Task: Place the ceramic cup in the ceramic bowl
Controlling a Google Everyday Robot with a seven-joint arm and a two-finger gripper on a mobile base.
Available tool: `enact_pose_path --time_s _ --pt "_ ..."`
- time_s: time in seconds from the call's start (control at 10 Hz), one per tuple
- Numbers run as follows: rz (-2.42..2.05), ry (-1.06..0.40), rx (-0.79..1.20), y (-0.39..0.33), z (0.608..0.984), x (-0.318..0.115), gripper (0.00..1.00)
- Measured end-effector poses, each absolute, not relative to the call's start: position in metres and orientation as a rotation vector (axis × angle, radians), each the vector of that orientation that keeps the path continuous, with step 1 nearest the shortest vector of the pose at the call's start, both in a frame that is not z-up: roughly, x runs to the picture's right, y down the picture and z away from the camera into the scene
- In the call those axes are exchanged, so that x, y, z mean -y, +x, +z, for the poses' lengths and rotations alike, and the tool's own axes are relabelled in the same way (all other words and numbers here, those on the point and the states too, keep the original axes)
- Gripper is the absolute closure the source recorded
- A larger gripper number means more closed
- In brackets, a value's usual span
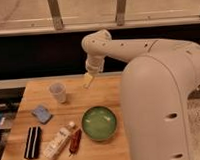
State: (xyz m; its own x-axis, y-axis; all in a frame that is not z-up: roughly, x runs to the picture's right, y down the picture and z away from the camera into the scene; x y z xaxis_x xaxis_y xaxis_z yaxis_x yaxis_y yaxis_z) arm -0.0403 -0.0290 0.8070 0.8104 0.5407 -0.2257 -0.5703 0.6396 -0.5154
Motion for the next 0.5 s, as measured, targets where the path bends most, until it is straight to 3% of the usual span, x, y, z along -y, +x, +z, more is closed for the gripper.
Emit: enact_pose_path --time_s 0.5 --pt "0.597 -0.609 0.155 -0.078 0.804 0.039 0.20"
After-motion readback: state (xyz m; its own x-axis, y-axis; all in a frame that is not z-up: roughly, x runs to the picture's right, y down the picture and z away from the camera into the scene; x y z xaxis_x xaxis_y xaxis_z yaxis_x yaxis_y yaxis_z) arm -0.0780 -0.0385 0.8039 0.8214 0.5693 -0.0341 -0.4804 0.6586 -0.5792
